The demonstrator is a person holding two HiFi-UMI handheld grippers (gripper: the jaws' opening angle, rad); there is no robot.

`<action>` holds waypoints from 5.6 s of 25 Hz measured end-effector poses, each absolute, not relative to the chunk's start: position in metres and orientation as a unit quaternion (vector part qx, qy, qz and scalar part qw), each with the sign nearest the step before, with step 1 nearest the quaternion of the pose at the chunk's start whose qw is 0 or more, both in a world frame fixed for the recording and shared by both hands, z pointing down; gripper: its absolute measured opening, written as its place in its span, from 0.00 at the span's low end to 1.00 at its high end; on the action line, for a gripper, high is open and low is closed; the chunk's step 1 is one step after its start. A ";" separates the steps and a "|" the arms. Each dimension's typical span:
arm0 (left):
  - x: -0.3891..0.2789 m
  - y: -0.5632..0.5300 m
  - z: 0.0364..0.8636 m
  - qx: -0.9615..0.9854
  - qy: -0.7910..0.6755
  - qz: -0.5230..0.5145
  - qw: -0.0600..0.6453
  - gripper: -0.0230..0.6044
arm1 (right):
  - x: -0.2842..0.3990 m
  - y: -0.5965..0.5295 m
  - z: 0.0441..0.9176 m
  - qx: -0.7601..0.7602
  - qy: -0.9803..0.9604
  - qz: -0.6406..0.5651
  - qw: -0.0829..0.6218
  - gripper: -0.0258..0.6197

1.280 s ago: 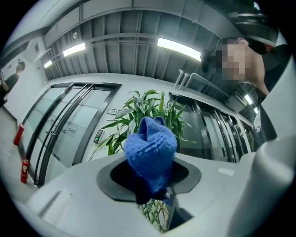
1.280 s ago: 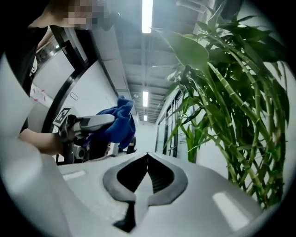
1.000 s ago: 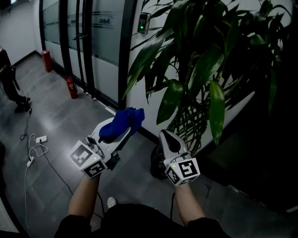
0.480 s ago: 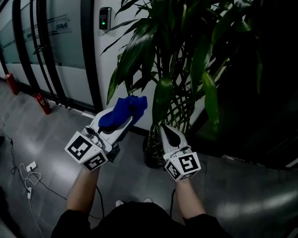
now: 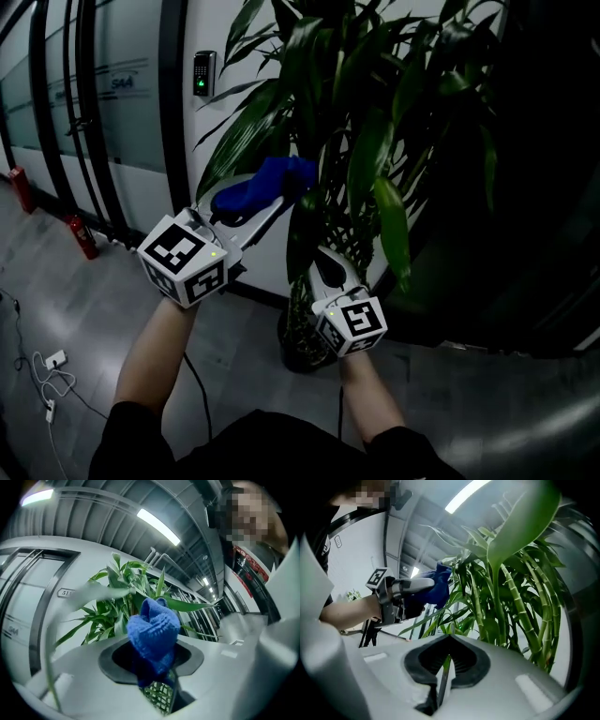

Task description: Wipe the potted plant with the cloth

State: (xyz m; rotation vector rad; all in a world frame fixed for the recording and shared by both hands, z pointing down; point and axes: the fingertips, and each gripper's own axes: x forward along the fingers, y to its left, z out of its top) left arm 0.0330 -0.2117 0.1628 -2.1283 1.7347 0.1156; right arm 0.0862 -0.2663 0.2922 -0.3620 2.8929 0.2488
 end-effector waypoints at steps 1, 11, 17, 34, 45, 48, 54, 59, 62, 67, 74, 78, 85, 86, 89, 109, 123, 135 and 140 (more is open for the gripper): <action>0.035 -0.217 0.160 -0.756 0.623 0.026 0.199 0.28 | 0.084 -0.268 0.289 -0.122 0.983 0.085 0.109 0.04; 0.056 -0.259 0.180 -0.764 0.594 -0.150 0.205 0.28 | 0.063 -0.281 0.255 -0.108 0.981 0.097 0.127 0.04; 0.066 -0.257 0.197 -0.763 0.584 -0.179 0.212 0.28 | 0.062 -0.274 0.263 -0.093 0.981 0.098 0.137 0.04; 0.079 -0.236 0.248 -0.761 0.588 -0.198 0.192 0.28 | 0.067 -0.253 0.299 -0.079 0.988 0.097 0.088 0.04; 0.096 -0.229 0.281 -0.758 0.592 -0.217 0.165 0.28 | 0.083 -0.247 0.325 -0.084 0.991 0.077 0.073 0.04; 0.101 -0.227 0.284 -0.764 0.597 -0.187 0.157 0.28 | 0.089 -0.245 0.330 -0.082 0.992 0.071 0.070 0.04; 0.102 -0.226 0.296 -0.793 0.593 -0.089 0.105 0.28 | 0.103 -0.252 0.341 -0.085 0.993 0.032 0.080 0.04; 0.099 -0.215 0.324 -0.789 0.608 -0.035 0.079 0.28 | 0.111 -0.253 0.365 -0.081 0.994 0.014 0.066 0.04; 0.083 -0.202 0.335 -0.780 0.623 0.047 0.045 0.28 | 0.112 -0.252 0.377 -0.074 0.995 0.003 0.061 0.04; 0.072 -0.188 0.331 -0.765 0.634 0.106 0.037 0.28 | 0.108 -0.253 0.386 -0.058 0.997 -0.005 0.054 0.04; 0.077 -0.160 0.354 -0.750 0.651 0.114 0.023 0.28 | 0.093 -0.237 0.395 -0.015 0.998 -0.026 0.060 0.04; 0.067 -0.133 0.358 -0.720 0.680 0.138 0.030 0.28 | 0.083 -0.228 0.399 0.006 0.997 -0.046 0.069 0.04; 0.018 -0.062 0.355 -0.652 0.735 0.175 0.053 0.28 | 0.050 -0.183 0.390 0.051 0.993 -0.043 0.096 0.04; 0.008 -0.052 0.360 -0.647 0.740 0.179 0.052 0.28 | 0.041 -0.179 0.391 0.050 0.993 -0.046 0.097 0.04; -0.033 -0.032 0.372 -0.640 0.744 0.184 0.053 0.28 | 0.000 -0.167 0.400 0.043 0.995 -0.045 0.084 0.04; -0.198 -0.069 0.342 -0.813 0.561 0.143 0.054 0.28 | -0.106 -0.162 0.408 -0.204 0.977 -0.029 0.051 0.04; -0.151 -0.190 0.209 -0.859 0.474 0.056 0.188 0.28 | -0.081 -0.247 0.334 -0.285 0.951 0.033 0.117 0.04; -0.104 -0.236 0.196 -0.826 0.448 -0.118 0.322 0.28 | -0.108 -0.246 0.297 -0.246 0.955 0.057 0.155 0.04; -0.105 -0.227 0.210 -0.827 0.447 -0.126 0.317 0.28 | -0.106 -0.246 0.293 -0.241 0.955 0.066 0.159 0.04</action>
